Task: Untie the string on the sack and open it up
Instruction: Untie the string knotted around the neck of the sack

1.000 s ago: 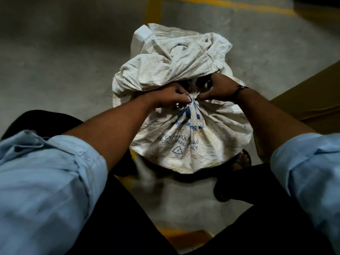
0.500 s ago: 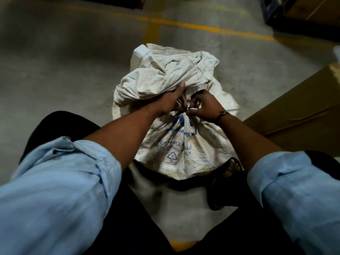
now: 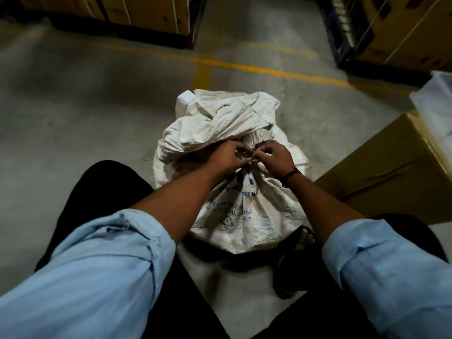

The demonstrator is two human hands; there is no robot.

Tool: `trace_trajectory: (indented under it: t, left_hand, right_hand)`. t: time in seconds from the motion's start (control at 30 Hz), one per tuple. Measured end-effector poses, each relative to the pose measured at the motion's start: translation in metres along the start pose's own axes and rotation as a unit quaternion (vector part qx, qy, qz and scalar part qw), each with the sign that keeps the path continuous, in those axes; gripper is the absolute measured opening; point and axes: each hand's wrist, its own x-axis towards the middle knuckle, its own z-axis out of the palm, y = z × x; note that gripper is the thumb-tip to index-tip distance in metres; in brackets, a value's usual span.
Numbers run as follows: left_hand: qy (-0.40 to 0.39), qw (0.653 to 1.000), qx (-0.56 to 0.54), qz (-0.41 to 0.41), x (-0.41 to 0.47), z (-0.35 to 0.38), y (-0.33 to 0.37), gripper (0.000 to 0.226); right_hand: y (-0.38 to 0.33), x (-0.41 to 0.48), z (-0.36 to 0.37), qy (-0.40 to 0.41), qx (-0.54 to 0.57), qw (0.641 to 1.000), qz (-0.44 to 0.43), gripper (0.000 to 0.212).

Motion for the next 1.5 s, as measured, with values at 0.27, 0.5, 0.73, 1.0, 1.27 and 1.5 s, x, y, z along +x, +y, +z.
trace_trajectory:
  t: [0.27, 0.5, 0.73, 1.0, 1.27, 1.5]
  left_hand:
    - [0.080, 0.994, 0.074, -0.031, 0.007, 0.014, -0.006, 0.018]
    - [0.078, 0.985, -0.105, -0.117, 0.006, 0.006, 0.007, 0.018]
    - [0.077, 0.969, -0.148, -0.182, 0.020, -0.020, 0.026, 0.027]
    - [0.181, 0.967, -0.087, -0.157, 0.028, 0.003, 0.073, 0.025]
    - [0.141, 0.981, -0.099, -0.092, 0.030, 0.035, 0.110, 0.025]
    - [0.117, 0.985, -0.124, -0.022, 0.057, 0.056, 0.173, 0.012]
  right_hand:
    - [0.007, -0.006, 0.001, -0.030, 0.151, 0.987, 0.039, 0.013]
    - [0.015, -0.002, 0.005, -0.021, 0.044, 0.999, 0.000, 0.021]
    - [-0.002, 0.004, 0.003, 0.003, 0.045, 0.999, 0.007, 0.010]
    - [-0.036, -0.025, -0.043, 0.057, -0.021, 0.997, 0.050, 0.023]
    - [-0.041, -0.091, -0.114, 0.032, -0.075, 0.994, 0.068, 0.028]
    - [-0.037, -0.126, -0.203, -0.019, -0.147, 0.986, 0.082, 0.021]
